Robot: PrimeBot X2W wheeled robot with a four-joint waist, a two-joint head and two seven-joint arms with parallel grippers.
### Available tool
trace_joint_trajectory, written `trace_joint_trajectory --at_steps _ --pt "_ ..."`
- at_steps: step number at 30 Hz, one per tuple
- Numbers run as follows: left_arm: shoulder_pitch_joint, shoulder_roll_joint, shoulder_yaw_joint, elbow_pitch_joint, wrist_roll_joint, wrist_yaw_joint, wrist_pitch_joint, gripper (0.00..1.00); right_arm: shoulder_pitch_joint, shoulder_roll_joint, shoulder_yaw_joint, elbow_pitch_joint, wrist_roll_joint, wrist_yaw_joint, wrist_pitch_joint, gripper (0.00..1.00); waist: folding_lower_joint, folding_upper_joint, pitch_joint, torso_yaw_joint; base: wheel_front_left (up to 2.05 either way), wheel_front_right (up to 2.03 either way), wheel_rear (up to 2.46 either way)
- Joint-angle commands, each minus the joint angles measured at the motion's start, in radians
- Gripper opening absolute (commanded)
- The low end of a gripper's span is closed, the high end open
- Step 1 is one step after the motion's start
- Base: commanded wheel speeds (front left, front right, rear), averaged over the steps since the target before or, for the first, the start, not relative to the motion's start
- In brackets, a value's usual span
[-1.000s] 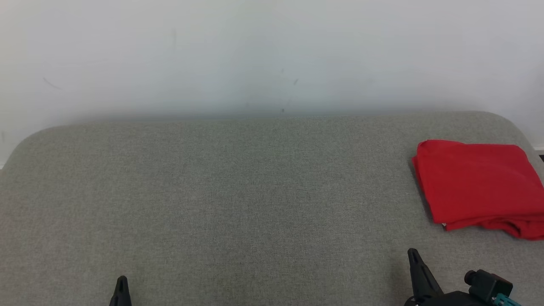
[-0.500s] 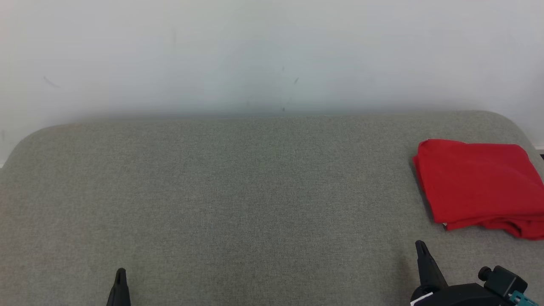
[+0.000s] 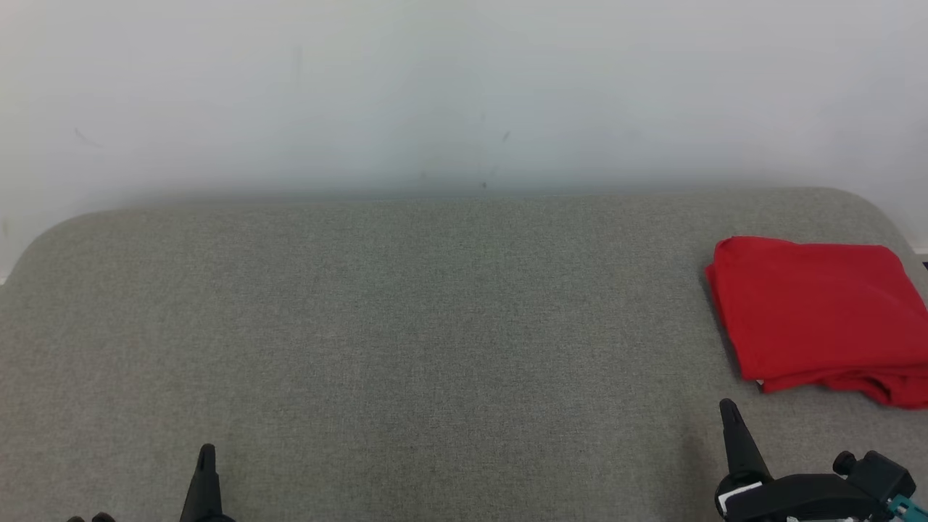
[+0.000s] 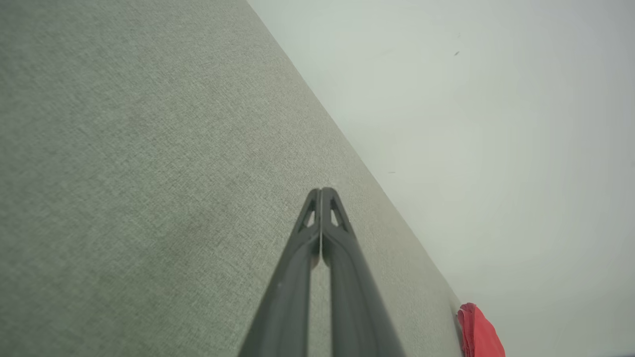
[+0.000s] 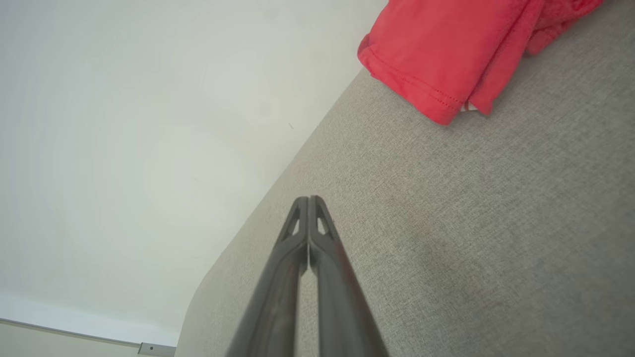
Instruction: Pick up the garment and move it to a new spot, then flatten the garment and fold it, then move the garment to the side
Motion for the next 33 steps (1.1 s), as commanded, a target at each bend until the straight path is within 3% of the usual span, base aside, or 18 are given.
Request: trace_joint_trajectory --at_steps 1,33 --pt "-0.022 0.007 0.004 -0.009 -0.027 -0.006 0.009 0.0 -0.019 -0.001 -0.005 -0.013 0.03 0.001 0.003 0.0 -0.0001 0.0 0.0 0.0 0.0 0.0 0.0" --pt "-0.084 0.009 0.019 0.011 -0.32 -0.011 0.1 0.0 -0.043 -0.001 -0.044 -0.03 0.339 0.001 0.051 0.0 -0.0001 0.0 0.007 0.003 0.0 0.0 0.0"
